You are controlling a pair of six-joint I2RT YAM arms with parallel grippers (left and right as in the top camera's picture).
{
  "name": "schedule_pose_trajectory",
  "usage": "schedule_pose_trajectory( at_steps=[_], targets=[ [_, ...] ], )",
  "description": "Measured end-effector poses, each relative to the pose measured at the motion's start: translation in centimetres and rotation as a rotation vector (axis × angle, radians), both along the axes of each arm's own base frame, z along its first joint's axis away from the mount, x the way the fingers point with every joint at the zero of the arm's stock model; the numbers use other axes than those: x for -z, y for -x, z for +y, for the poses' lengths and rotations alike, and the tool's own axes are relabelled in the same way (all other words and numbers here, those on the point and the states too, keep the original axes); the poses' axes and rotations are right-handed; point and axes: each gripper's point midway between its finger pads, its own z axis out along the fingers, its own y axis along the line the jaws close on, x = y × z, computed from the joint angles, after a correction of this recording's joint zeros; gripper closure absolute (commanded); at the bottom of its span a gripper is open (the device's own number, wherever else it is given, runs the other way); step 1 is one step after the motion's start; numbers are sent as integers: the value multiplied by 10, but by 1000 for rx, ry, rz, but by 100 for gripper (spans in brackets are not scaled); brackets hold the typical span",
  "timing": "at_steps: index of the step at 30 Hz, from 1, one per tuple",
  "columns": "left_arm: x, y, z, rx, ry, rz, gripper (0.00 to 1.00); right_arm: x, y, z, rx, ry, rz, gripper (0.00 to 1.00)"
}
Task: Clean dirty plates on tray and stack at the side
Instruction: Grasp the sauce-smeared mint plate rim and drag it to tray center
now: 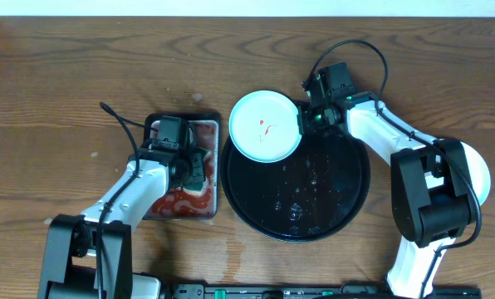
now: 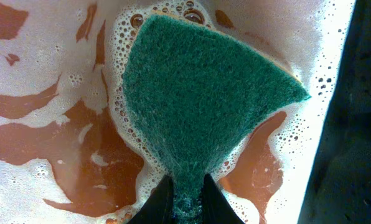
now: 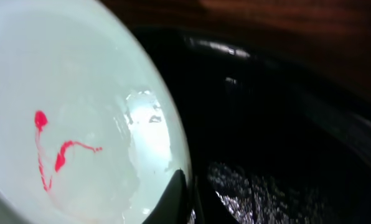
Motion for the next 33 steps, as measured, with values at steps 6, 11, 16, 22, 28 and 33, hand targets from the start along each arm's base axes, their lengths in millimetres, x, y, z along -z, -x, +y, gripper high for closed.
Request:
schedule_pose_trajectory(
  at_steps=[6, 11, 16, 22, 28, 33],
  targets=[
    [0, 0, 0, 0, 0, 0, 92, 6, 16, -5, 4, 20, 73, 99],
    [0, 0, 0, 0, 0, 0, 92, 9, 38, -11, 5, 42, 173, 99],
    [0, 0, 0, 0, 0, 0, 92, -1, 69, -25, 17, 85, 288, 99],
    [0, 0, 0, 0, 0, 0, 92, -21, 99, -41, 26, 145, 367, 96],
    [0, 0, 0, 0, 0, 0, 92, -22, 99, -43, 29, 157, 362, 51],
    [0, 0, 0, 0, 0, 1, 92, -22, 73, -40, 37, 148, 252, 56]
  ],
)
